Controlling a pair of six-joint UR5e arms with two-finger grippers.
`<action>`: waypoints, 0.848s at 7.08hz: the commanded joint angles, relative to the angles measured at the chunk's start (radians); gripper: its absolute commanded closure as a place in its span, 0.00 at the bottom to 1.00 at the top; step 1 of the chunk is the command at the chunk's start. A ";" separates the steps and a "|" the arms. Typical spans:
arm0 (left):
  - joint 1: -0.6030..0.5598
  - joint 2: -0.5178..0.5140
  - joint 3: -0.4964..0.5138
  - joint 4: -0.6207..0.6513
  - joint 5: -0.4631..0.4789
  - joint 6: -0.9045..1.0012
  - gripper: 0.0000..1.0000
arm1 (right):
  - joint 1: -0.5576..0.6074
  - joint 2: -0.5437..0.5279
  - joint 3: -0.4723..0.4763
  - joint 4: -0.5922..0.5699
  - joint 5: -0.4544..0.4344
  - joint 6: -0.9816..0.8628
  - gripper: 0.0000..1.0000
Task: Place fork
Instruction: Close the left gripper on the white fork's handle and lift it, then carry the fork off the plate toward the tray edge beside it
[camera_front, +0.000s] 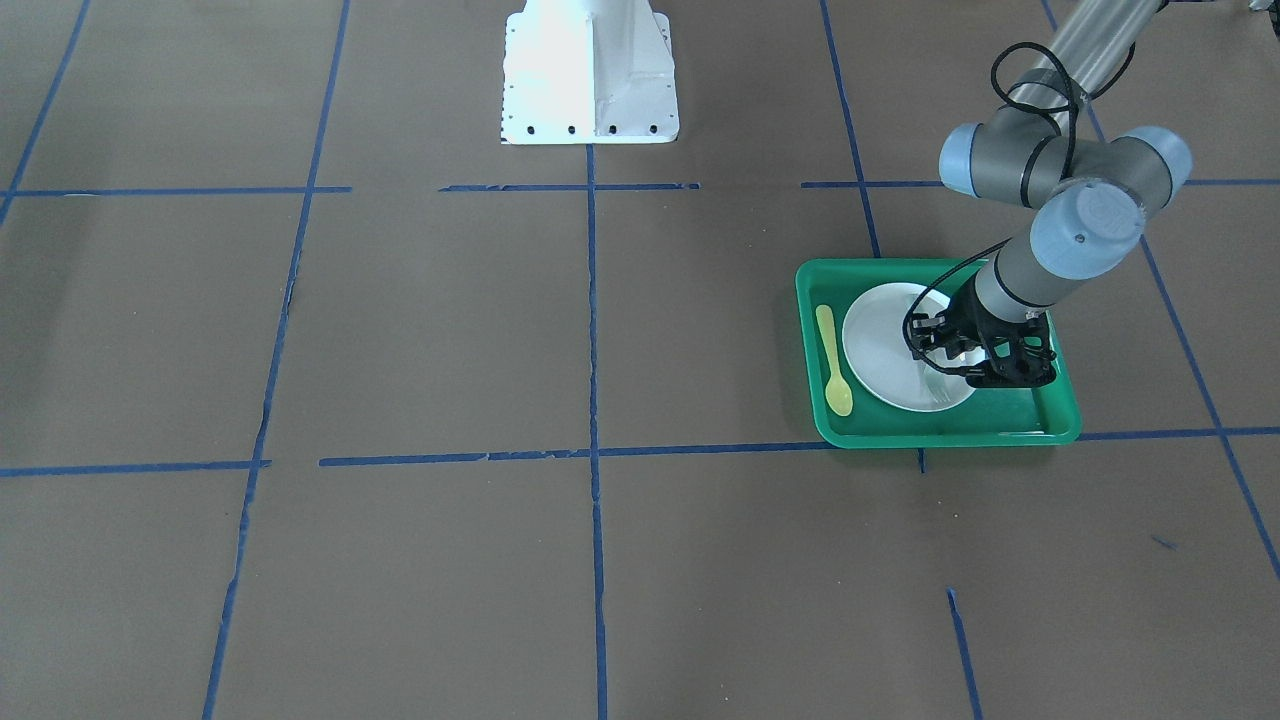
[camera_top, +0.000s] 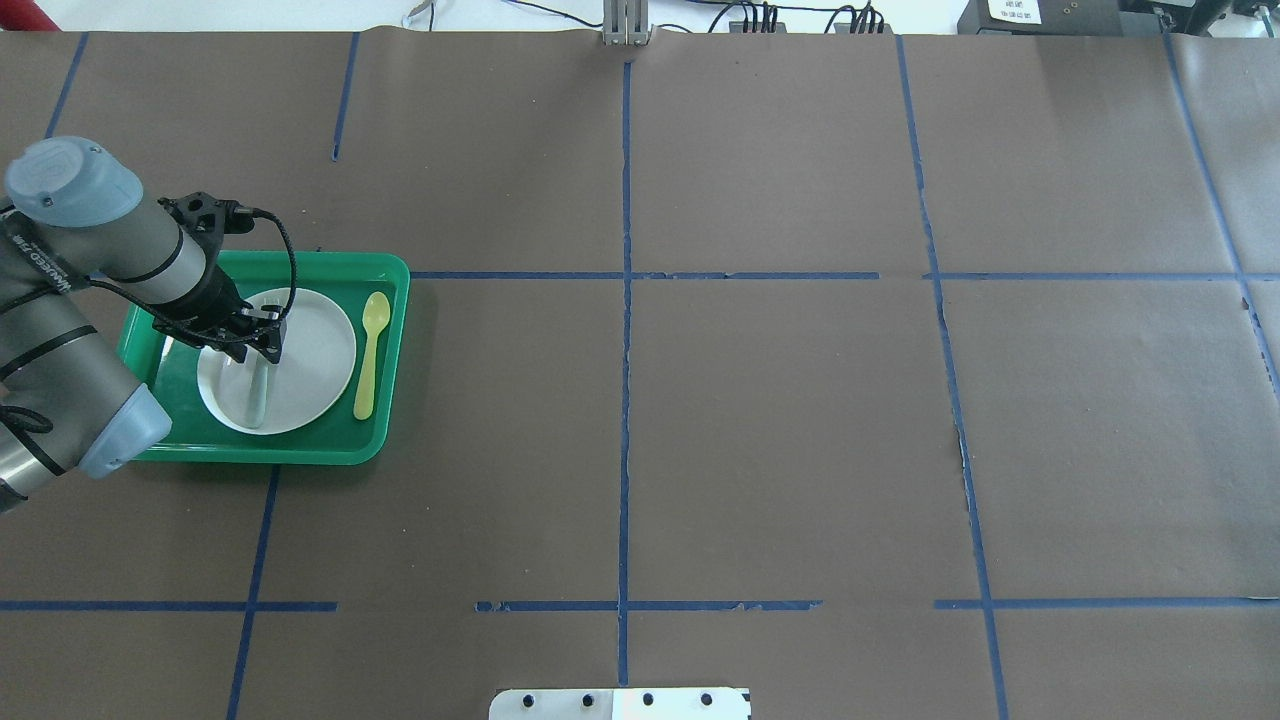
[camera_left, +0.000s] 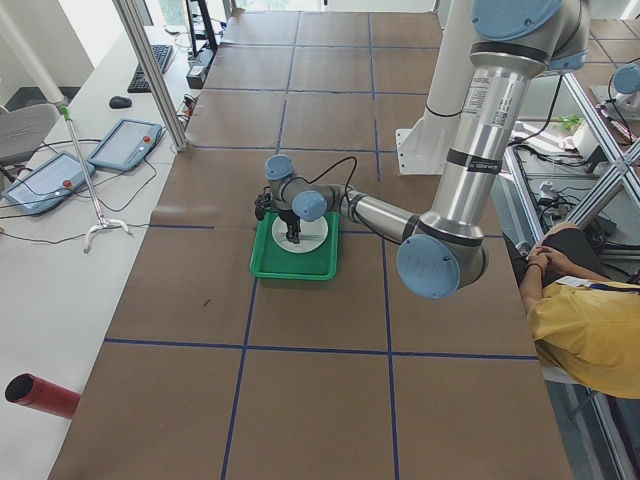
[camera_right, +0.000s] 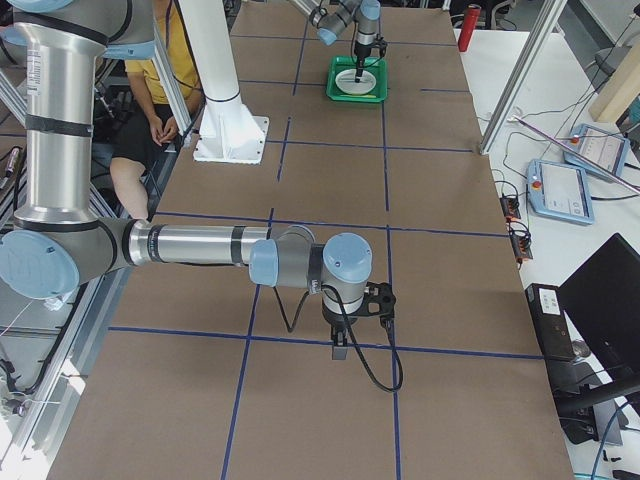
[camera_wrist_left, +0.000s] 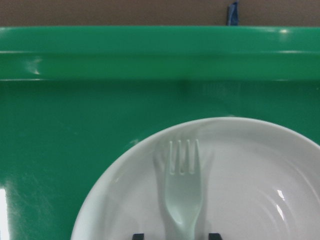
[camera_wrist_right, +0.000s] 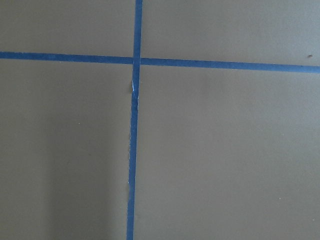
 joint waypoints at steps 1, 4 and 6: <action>0.000 0.000 0.001 -0.001 -0.002 0.000 0.91 | 0.000 0.000 0.000 0.000 0.000 0.000 0.00; -0.002 0.001 -0.028 0.012 -0.005 -0.011 1.00 | 0.000 0.000 0.000 0.000 0.000 0.000 0.00; -0.024 0.016 -0.143 0.082 -0.017 -0.015 1.00 | 0.000 0.000 0.000 0.000 0.000 0.000 0.00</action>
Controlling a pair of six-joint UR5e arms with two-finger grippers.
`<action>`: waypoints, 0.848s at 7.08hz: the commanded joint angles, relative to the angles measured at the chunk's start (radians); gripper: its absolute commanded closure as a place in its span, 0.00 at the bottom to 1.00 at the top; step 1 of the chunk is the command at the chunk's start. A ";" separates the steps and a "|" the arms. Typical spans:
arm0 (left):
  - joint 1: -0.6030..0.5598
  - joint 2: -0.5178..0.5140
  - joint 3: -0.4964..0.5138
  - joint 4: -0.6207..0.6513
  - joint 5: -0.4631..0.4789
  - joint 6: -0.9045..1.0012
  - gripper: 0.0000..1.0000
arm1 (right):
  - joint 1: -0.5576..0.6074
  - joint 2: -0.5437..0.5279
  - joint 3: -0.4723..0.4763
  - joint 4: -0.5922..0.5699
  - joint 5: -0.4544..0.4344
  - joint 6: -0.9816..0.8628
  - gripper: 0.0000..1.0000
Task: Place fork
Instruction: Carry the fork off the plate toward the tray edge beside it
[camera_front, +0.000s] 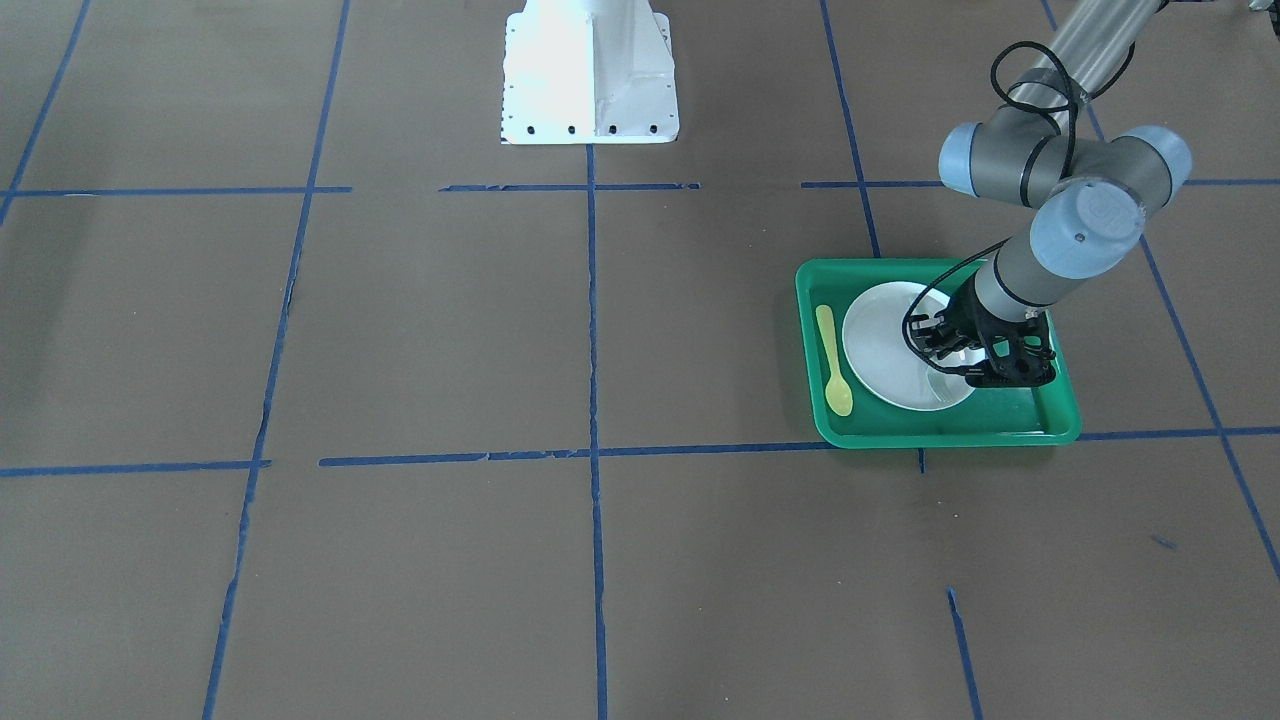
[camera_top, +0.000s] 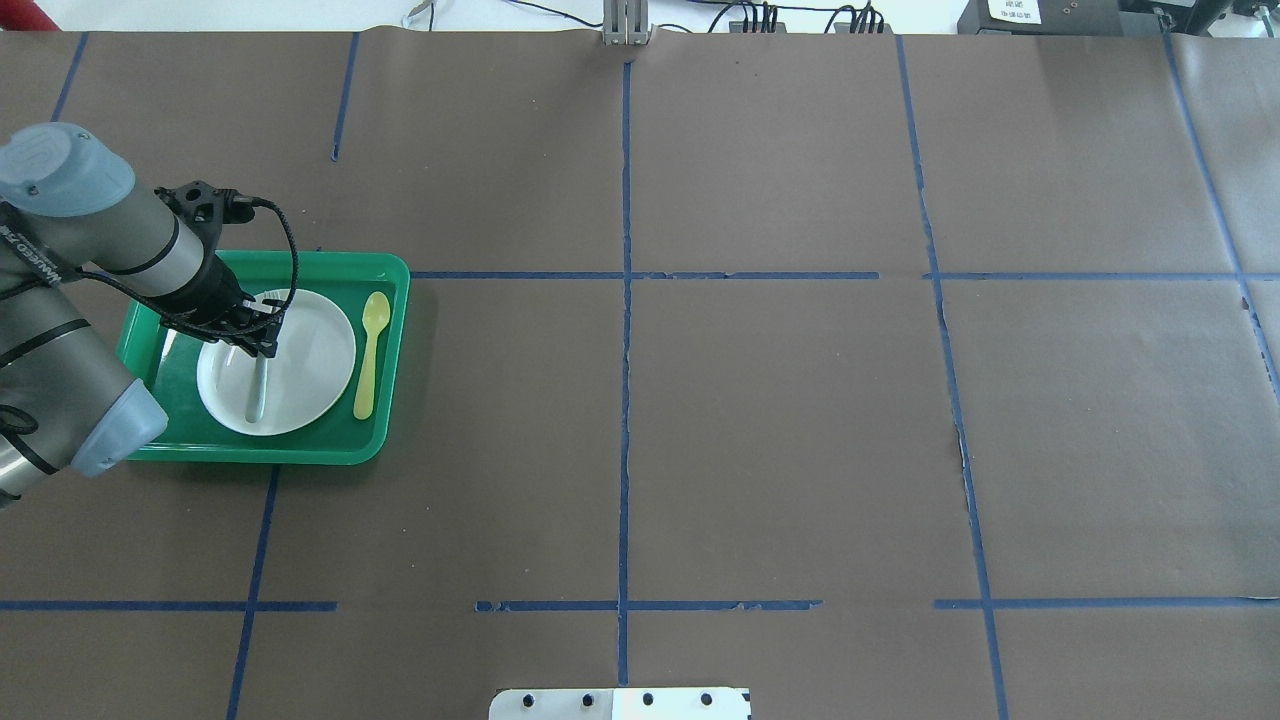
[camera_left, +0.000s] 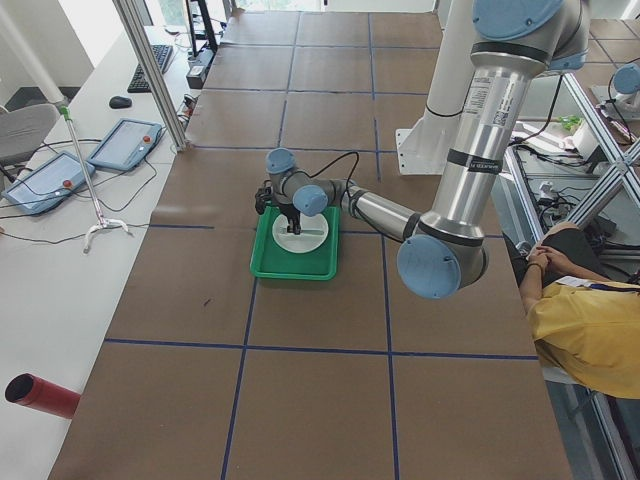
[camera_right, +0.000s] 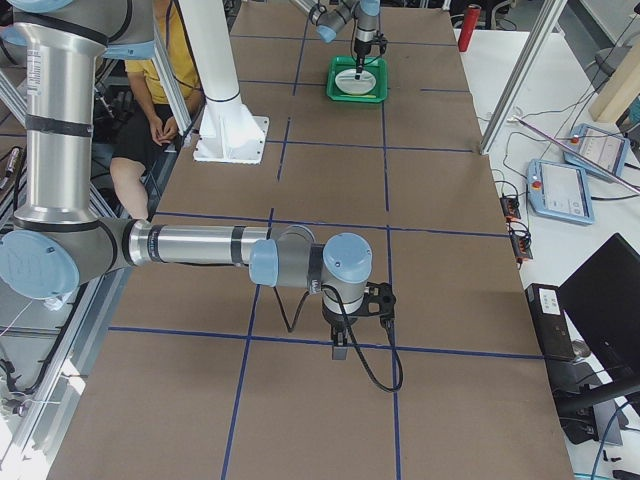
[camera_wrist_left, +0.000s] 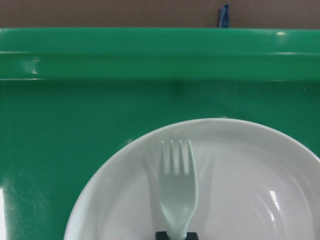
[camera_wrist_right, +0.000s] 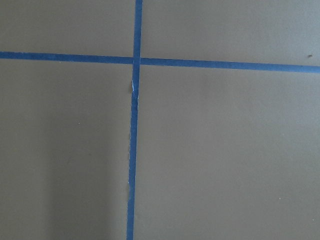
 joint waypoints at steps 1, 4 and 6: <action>-0.048 0.042 -0.106 0.079 -0.002 0.008 1.00 | 0.000 0.000 0.000 0.000 0.000 -0.001 0.00; -0.087 0.131 -0.086 0.052 0.008 0.087 1.00 | 0.000 0.000 0.000 0.000 0.000 -0.001 0.00; -0.078 0.113 -0.010 0.051 0.005 0.139 1.00 | 0.000 0.000 0.000 0.000 0.000 -0.001 0.00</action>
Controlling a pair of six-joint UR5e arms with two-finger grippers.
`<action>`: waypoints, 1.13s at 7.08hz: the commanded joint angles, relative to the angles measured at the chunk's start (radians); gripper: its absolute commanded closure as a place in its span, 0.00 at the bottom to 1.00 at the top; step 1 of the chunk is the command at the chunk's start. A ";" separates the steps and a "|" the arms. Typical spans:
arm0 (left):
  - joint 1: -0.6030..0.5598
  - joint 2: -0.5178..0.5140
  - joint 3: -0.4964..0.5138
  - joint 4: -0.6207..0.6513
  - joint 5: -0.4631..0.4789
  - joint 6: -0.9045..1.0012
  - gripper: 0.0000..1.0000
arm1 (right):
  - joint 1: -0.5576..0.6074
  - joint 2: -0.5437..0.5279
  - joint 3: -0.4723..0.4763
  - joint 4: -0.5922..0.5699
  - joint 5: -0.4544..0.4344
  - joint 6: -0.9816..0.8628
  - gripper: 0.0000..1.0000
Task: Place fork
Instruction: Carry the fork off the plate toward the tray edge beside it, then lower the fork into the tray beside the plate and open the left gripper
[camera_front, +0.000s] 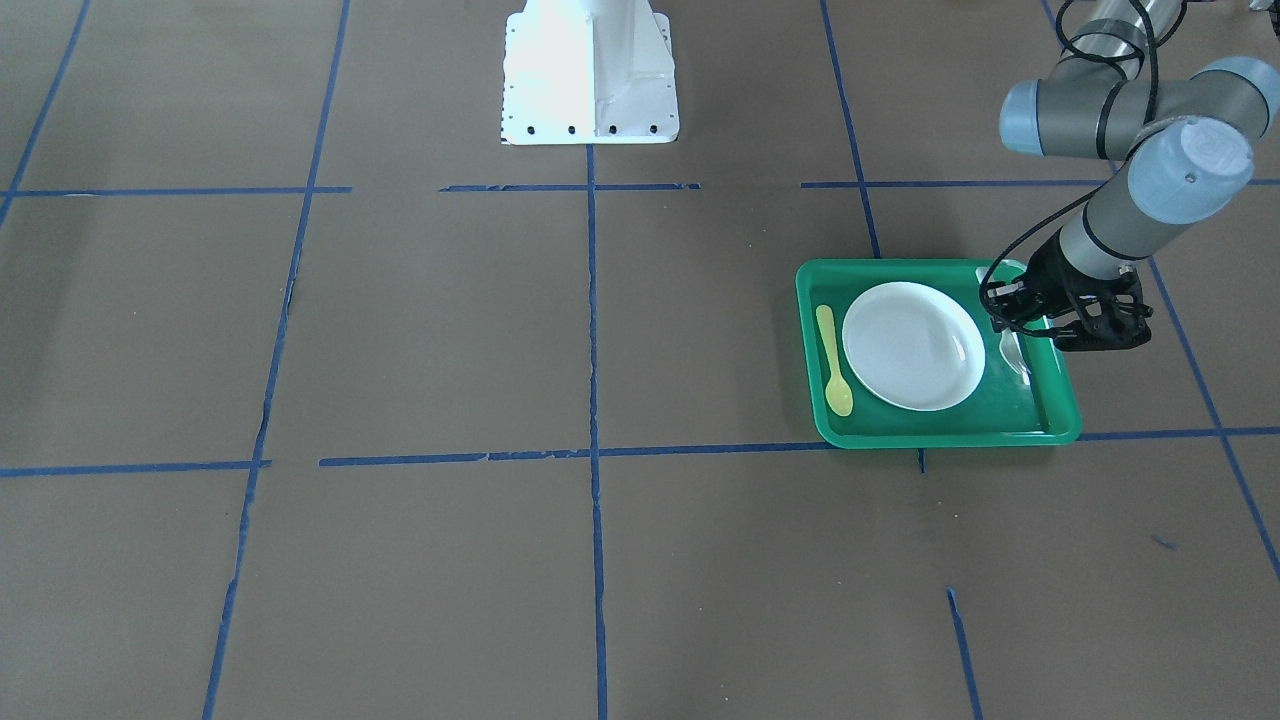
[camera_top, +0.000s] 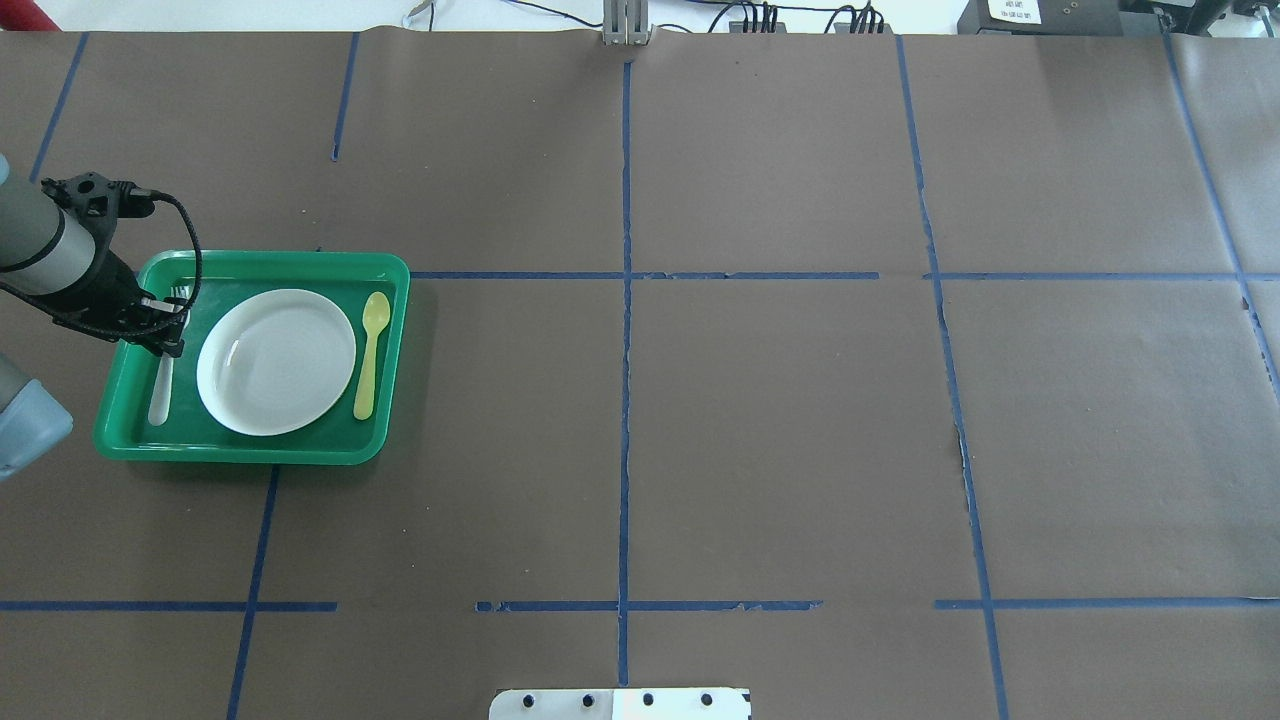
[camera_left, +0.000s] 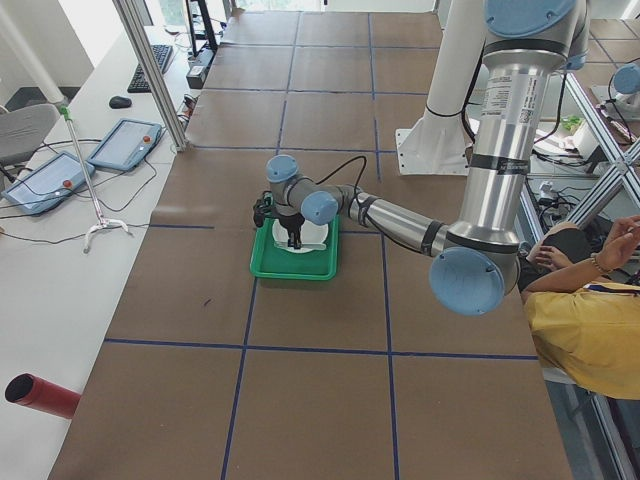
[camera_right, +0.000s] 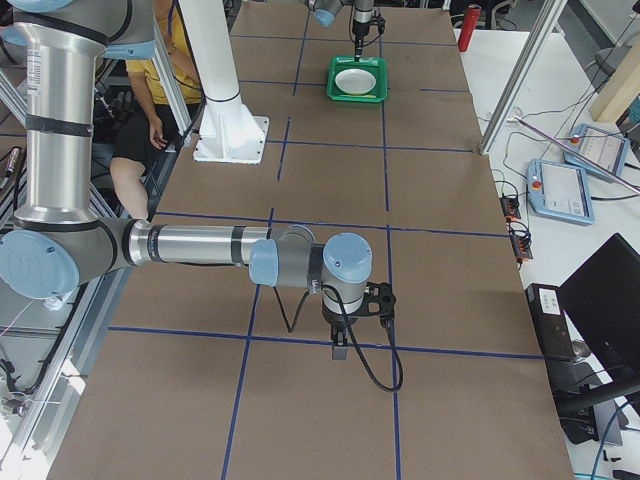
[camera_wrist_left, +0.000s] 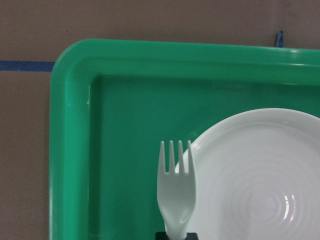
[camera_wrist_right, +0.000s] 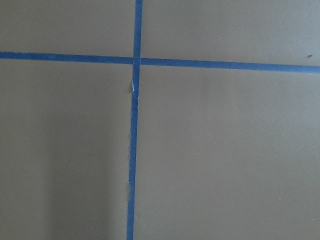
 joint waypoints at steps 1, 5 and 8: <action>0.004 -0.023 0.060 -0.001 -0.001 0.032 1.00 | 0.000 0.000 0.000 0.000 0.000 -0.001 0.00; -0.009 -0.068 0.155 -0.009 -0.003 0.032 1.00 | 0.000 0.000 0.000 0.000 0.000 -0.001 0.00; -0.009 -0.075 0.170 -0.030 -0.003 0.032 0.77 | 0.000 0.000 0.000 0.000 0.000 -0.001 0.00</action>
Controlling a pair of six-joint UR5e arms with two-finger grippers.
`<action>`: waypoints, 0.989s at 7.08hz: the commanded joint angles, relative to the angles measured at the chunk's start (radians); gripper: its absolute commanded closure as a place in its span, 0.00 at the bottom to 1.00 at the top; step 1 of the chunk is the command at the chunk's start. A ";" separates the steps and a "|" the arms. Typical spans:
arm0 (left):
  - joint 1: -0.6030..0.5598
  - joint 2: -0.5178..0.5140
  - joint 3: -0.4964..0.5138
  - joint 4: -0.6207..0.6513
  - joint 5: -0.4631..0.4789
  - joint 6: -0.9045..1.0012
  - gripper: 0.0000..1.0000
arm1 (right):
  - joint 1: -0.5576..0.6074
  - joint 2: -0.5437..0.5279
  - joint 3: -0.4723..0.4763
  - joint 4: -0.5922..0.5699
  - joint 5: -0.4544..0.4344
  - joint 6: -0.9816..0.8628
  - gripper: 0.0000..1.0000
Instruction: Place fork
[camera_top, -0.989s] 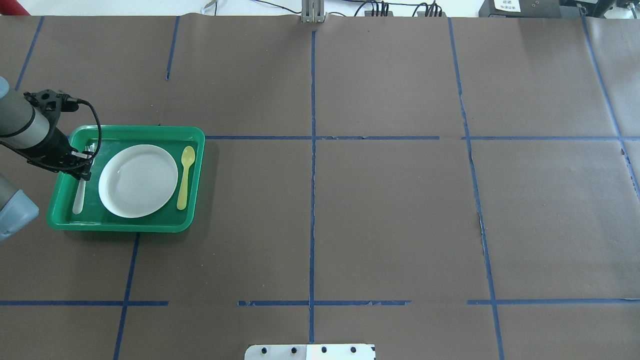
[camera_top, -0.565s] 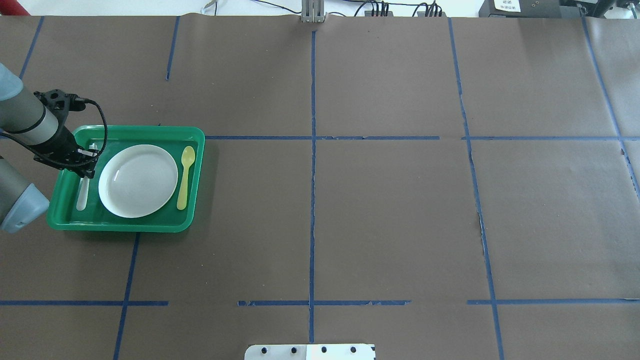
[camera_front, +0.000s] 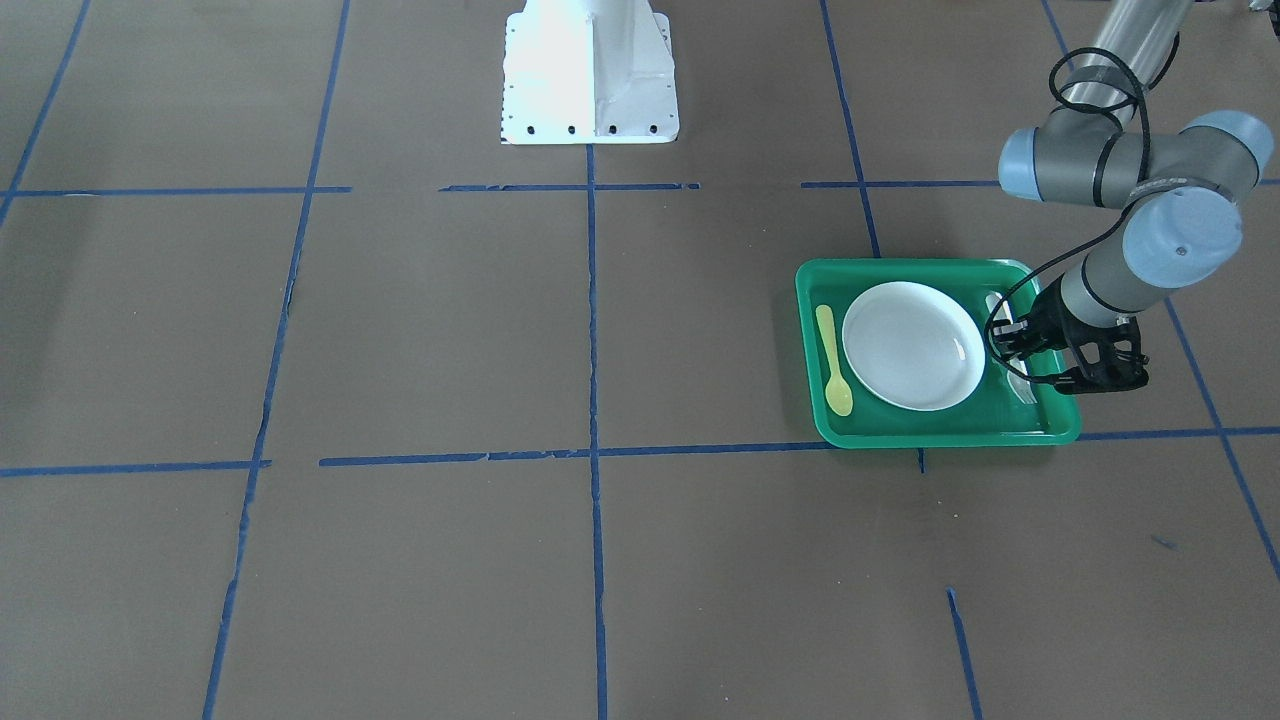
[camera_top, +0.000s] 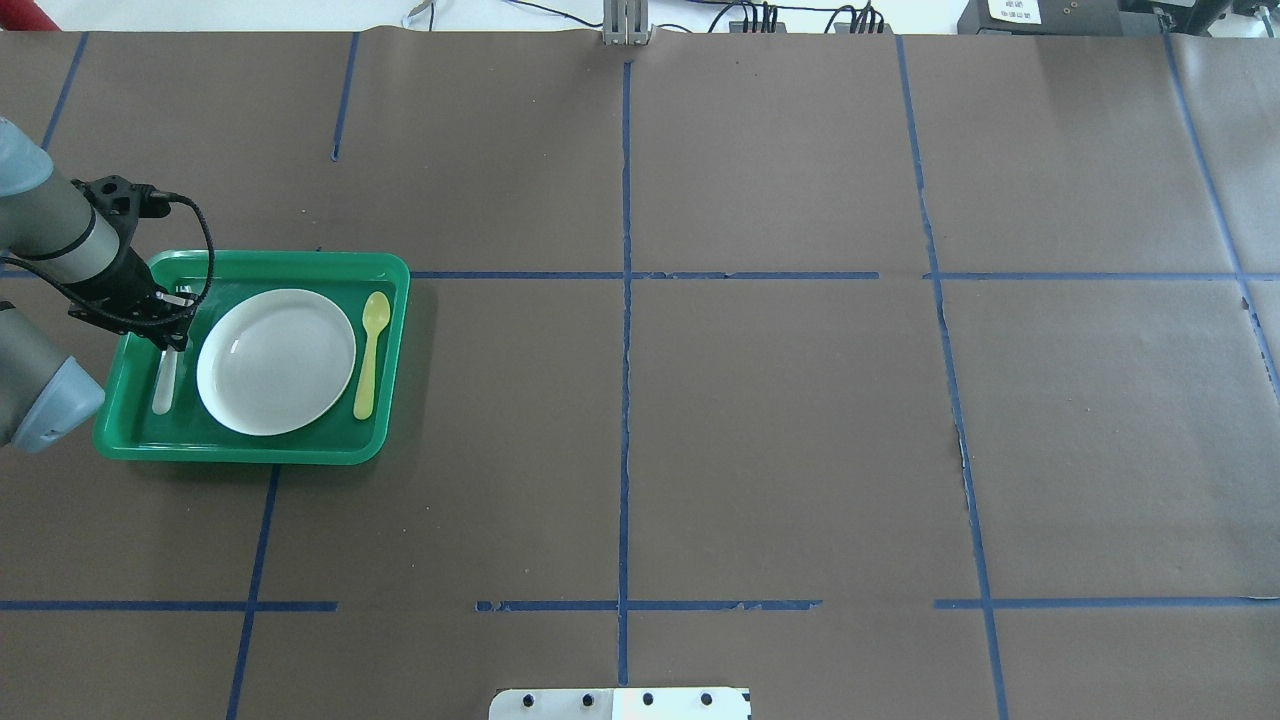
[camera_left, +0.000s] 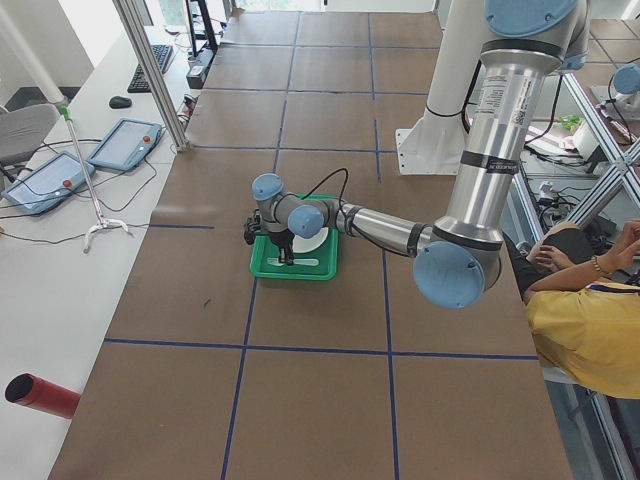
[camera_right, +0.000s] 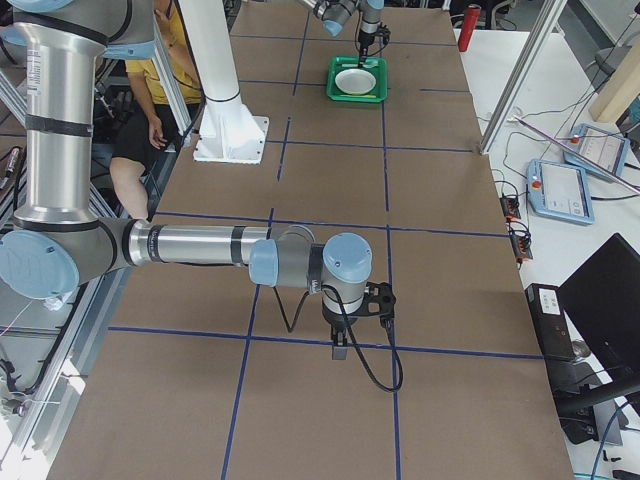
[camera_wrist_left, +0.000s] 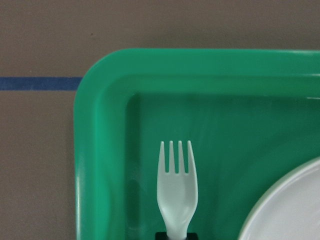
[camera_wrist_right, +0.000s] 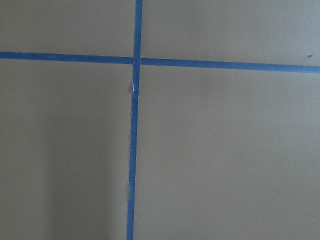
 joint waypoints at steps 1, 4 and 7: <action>0.000 -0.002 0.006 -0.012 -0.001 0.002 0.41 | 0.000 0.000 0.000 0.000 0.000 0.000 0.00; -0.044 -0.002 -0.021 -0.021 -0.008 0.002 0.12 | 0.000 0.000 0.000 0.000 0.000 0.002 0.00; -0.219 0.101 -0.197 0.049 -0.008 0.186 0.00 | 0.000 0.000 0.000 0.000 0.000 0.000 0.00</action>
